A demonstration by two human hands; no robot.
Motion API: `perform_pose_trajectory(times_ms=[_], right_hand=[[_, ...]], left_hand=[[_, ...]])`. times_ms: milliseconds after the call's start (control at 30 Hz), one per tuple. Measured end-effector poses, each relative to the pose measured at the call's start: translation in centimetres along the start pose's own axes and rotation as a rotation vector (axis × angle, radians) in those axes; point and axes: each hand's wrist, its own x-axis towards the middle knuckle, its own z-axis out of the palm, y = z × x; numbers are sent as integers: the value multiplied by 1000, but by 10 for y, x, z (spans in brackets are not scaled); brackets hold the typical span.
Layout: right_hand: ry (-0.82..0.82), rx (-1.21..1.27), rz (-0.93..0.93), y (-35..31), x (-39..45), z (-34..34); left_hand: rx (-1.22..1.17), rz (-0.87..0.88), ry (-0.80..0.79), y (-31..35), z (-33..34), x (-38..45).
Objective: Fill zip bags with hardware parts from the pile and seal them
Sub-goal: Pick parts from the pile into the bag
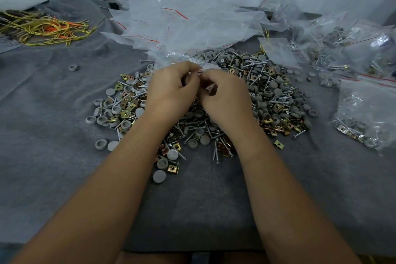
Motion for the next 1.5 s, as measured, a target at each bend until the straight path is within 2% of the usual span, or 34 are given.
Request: perform_pose_trajectory(times_ms=[133, 333, 400, 633, 767, 867, 967, 1233, 1367, 1500], right_hand=[[168, -58, -44, 1, -1, 0], [160, -168, -135, -3, -4, 2], [158, -135, -141, -3, -4, 3], [318, 58, -86, -1, -2, -3], [355, 142, 29, -2, 0, -8], [167, 145, 124, -1, 1, -13], [-68, 113, 115, -3, 1, -15], [-379, -96, -4, -5, 2, -14], [-459, 50, -91, -13, 0, -15], [-717, 254, -67, -27, -5, -16]], left_hand=[[-47, -4, -27, 2, 2, -2], [-51, 32, -52, 4, 0, -3], [-76, -5, -22, 3, 0, -1], [-183, -205, 148, -2, -3, 7], [-245, -276, 191, -4, -4, 10], [-258, -293, 193, -5, -5, 10], [-259, -296, 187, -5, -5, 10], [-273, -305, 189, -6, -4, 11], [-270, -318, 183, -8, -4, 11], [-259, -328, 179, -8, -5, 13]])
